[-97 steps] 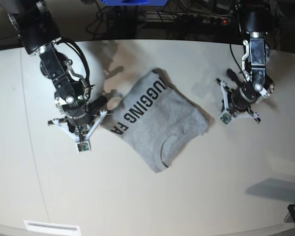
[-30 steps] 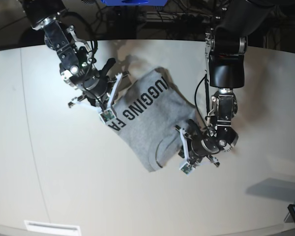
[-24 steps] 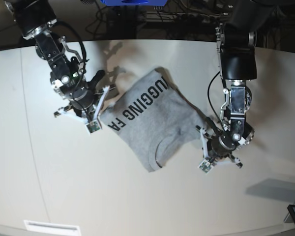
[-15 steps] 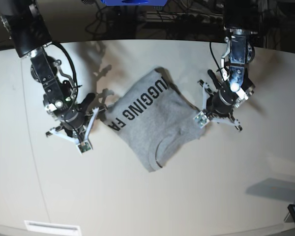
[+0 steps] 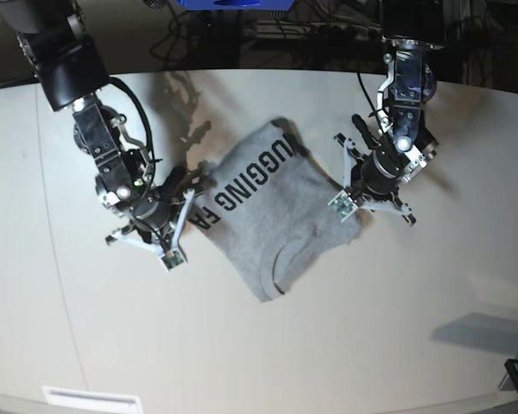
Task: Fold the T-shirt properly
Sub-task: 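Drag the shirt's edge with the left gripper to square the rectangle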
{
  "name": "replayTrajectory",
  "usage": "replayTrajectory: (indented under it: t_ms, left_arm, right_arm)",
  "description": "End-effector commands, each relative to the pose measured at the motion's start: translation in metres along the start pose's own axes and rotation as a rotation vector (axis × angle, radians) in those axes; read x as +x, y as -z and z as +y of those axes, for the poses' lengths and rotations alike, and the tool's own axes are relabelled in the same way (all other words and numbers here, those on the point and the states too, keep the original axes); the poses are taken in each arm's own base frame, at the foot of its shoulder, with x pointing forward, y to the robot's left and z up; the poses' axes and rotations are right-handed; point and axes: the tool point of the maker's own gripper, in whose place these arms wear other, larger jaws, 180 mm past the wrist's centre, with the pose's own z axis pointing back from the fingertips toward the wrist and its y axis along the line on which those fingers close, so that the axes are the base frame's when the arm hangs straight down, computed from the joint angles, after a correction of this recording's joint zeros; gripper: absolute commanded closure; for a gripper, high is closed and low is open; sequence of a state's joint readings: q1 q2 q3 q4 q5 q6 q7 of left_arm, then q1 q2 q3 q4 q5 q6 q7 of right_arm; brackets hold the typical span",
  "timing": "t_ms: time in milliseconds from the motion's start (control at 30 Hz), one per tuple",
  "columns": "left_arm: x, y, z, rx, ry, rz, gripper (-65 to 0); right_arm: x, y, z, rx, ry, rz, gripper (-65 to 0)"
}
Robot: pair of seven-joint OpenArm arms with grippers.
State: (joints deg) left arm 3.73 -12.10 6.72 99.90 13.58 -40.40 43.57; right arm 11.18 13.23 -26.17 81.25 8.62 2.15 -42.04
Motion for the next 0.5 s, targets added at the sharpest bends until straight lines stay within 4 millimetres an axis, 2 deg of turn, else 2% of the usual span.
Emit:
replayTrajectory:
  t_ms: [0,133,267,467]
  left_arm:
    - [0.012,0.002,0.01,0.022,-0.008,-0.032,0.0]
    - [0.014,0.017,0.013,0.005,-0.037,-0.023,0.0]
    - [0.026,0.028,0.022,0.004,-0.061,-0.035,0.0]
    - [0.045,0.041,0.041,0.009,-0.087,-0.054,0.0]
  right_arm:
    - [0.017,-0.004,-0.004,-0.011,-0.008,-0.049,0.0]
    - [0.007,-0.003,0.004,0.002,0.0,-0.031,0.0]
    - [-0.013,-0.003,0.012,0.018,0.006,0.006,0.0]
    - [-0.025,-0.02,0.033,0.051,0.021,-0.008,0.0]
